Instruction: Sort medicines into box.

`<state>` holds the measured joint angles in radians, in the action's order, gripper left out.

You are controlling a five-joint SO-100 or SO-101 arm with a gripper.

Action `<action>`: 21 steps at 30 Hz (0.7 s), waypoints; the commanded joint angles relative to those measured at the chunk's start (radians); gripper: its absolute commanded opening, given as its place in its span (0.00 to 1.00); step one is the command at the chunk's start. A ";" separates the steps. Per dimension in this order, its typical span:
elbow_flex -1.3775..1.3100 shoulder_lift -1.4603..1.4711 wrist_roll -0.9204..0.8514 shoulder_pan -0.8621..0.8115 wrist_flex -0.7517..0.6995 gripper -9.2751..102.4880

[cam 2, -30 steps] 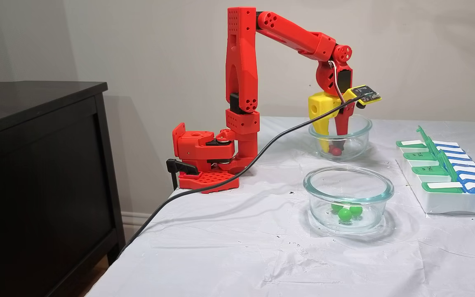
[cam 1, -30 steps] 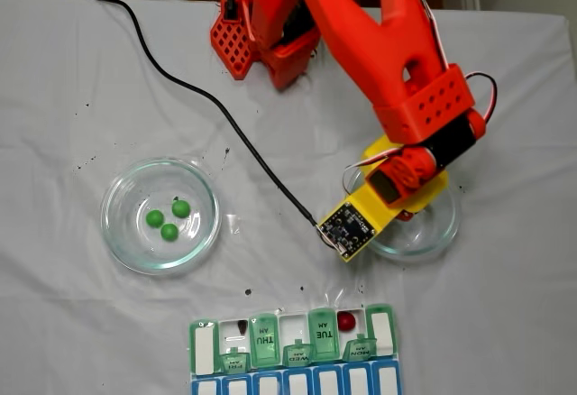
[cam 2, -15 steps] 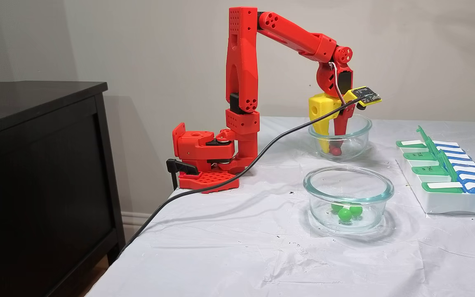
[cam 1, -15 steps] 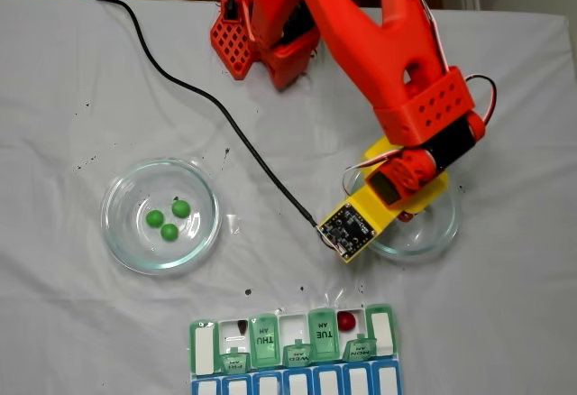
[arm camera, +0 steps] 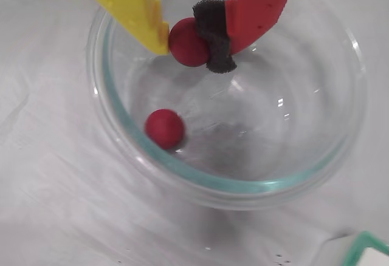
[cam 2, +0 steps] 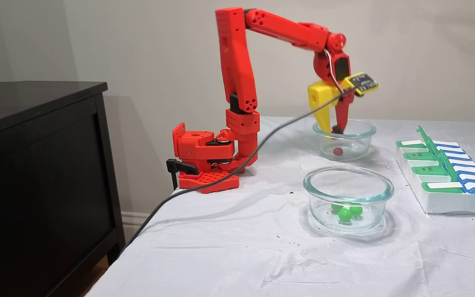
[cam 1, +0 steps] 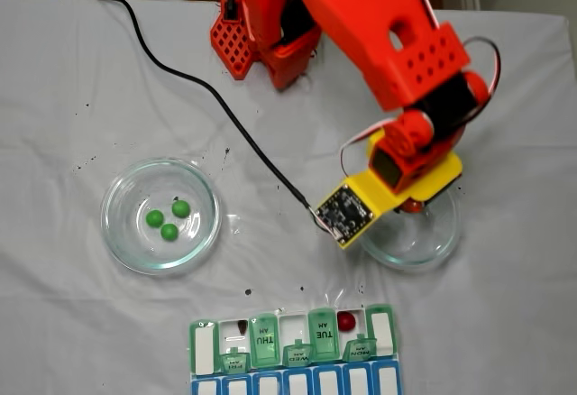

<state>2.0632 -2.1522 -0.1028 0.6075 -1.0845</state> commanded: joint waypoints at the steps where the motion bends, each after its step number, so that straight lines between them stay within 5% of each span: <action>1: -0.058 -0.213 0.000 -0.067 0.041 0.08; 11: -0.175 -0.026 -0.161 -0.397 0.132 0.08; 21: -0.242 0.120 -0.252 -0.551 0.242 0.08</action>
<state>1.9190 -2.0172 -0.3390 0.0798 -0.8774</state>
